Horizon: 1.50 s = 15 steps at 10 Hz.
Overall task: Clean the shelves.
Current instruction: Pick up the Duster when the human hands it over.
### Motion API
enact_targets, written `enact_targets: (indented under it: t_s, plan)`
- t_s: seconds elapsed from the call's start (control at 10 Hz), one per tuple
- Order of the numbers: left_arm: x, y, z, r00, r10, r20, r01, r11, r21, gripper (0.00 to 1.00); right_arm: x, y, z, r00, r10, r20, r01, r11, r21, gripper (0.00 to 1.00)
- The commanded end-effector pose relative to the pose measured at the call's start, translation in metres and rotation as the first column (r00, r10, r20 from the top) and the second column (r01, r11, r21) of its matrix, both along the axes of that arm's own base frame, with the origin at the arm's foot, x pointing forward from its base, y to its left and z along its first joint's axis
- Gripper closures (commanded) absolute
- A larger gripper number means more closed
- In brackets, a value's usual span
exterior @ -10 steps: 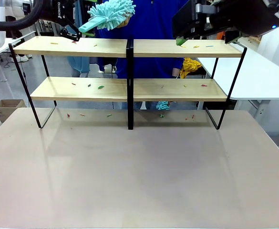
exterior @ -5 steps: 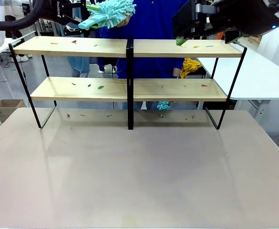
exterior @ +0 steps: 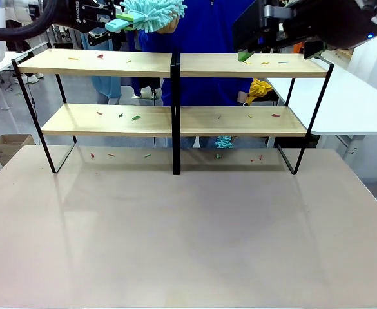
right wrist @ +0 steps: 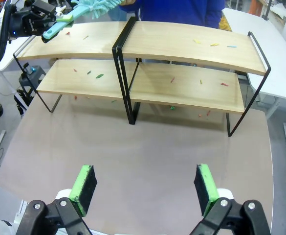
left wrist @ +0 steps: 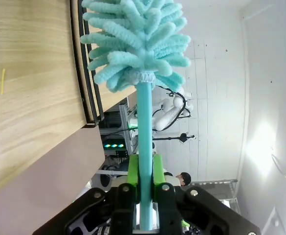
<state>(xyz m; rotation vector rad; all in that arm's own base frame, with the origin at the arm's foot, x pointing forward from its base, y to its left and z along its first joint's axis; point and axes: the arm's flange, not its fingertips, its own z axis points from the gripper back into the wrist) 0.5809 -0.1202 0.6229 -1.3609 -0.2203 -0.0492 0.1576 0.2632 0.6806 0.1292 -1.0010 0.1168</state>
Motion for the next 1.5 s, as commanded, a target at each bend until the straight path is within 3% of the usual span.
enact_targets:
  t_s: [0.0,0.1,0.2,0.3,0.4,0.5,0.6,0.7,0.9,1.0,1.2,1.3,1.4]
  plan:
    - [-0.01,0.001,0.004,0.999,-0.007,0.042,0.007,1.0,-0.004,1.0,0.001,-0.001,0.001,1.0,-0.002,-0.002,0.002,1.0,0.009,0.0]
    - [-0.018,0.007,0.012,0.999,-0.014,0.044,0.014,1.0,0.012,1.0,0.001,-0.001,0.001,1.0,-0.002,-0.002,0.002,1.0,0.009,0.0]
    - [-0.035,0.023,0.029,0.999,-0.039,0.0,0.039,0.996,0.084,1.0,0.001,-0.001,0.001,1.0,-0.002,-0.002,0.002,1.0,0.009,0.0]
    - [-0.075,0.059,0.054,0.999,-0.035,-0.006,0.036,0.984,0.173,1.0,0.001,-0.001,0.001,1.0,-0.002,-0.002,0.002,1.0,0.009,0.0]
    - [-0.11,0.092,0.07,0.997,-0.057,0.046,0.048,0.983,0.179,1.0,0.001,-0.001,0.001,1.0,-0.002,-0.002,0.002,1.0,0.009,0.0]
    - [-0.149,0.136,0.081,0.993,-0.013,0.114,-0.01,0.979,0.203,1.0,0.001,-0.001,0.001,1.0,-0.002,-0.002,0.002,1.0,0.009,0.0]
    - [-0.194,0.188,0.088,0.976,0.097,0.196,-0.14,0.966,0.215,1.0,0.001,-0.001,0.001,1.0,-0.002,-0.002,0.002,1.0,0.009,0.0]
    - [-0.235,0.237,0.087,0.963,0.111,0.246,-0.164,0.965,0.203,1.0,0.001,-0.001,0.001,1.0,-0.002,-0.002,0.002,1.0,0.009,0.0]
    - [-0.296,0.297,0.069,0.942,0.238,0.236,-0.267,0.959,0.098,1.0,0.001,-0.001,0.001,1.0,-0.002,-0.002,0.002,1.0,0.009,0.0]
    - [-0.323,0.32,0.052,0.942,0.253,0.219,-0.272,0.96,0.059,1.0,0.001,-0.001,0.001,1.0,-0.002,-0.002,0.002,1.0,0.009,0.0]
    - [-0.342,0.355,0.02,0.887,0.443,0.13,-0.437,0.897,-0.071,1.0,0.001,-0.001,0.001,1.0,-0.002,-0.002,0.002,1.0,0.009,0.0]
    - [-0.342,0.345,0.051,0.93,0.315,0.191,-0.328,0.944,0.038,0.97,0.001,-0.001,0.001,1.0,-0.002,-0.002,0.002,1.0,0.009,0.0]
    - [-0.342,0.345,0.051,0.93,0.315,0.191,-0.328,0.944,0.038,0.97,0.001,-0.001,0.001,1.0,-0.002,-0.002,0.002,1.0,0.009,0.0]
